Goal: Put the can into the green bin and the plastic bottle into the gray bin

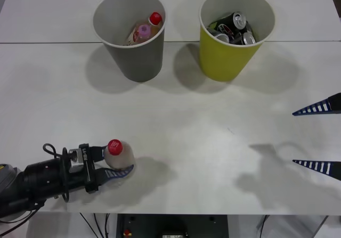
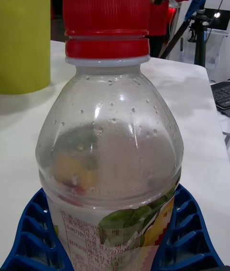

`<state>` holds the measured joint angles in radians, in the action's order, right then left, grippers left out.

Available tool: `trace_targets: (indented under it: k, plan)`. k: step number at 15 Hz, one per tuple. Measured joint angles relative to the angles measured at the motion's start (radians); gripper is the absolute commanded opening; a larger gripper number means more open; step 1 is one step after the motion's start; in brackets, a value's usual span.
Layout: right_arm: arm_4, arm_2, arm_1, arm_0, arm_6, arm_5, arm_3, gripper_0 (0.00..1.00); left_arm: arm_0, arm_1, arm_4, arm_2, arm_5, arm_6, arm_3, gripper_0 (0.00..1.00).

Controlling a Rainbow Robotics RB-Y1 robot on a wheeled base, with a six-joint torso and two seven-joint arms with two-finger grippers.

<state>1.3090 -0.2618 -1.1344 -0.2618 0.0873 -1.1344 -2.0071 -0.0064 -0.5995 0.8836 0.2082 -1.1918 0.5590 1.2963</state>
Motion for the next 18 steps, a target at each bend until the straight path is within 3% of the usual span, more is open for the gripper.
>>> trace_targets:
  k: [3, 6, 11, 18]
  plan:
    - [0.000, 0.000, 0.000, 0.000, 0.000, 0.000, 0.000, 1.00, -0.008, -0.040, 0.012, -0.023, 0.004, -0.131, 0.030, 0.00]
    - [0.000, 0.000, 0.000, 0.000, 0.000, 0.000, 0.000, 1.00, -0.011, -0.099, 0.112, -0.065, 0.044, -0.292, 0.116, 0.00]
    - [0.000, 0.000, 0.000, 0.000, 0.000, 0.000, 0.000, 1.00, -0.027, -0.270, 0.325, -0.171, 0.024, -0.722, 0.326, 0.00]
    - [0.000, 0.000, 0.000, 0.000, 0.000, 0.000, 0.000, 1.00, -0.203, -0.548, 0.362, -0.202, -0.097, -1.292, 0.441, 0.00]
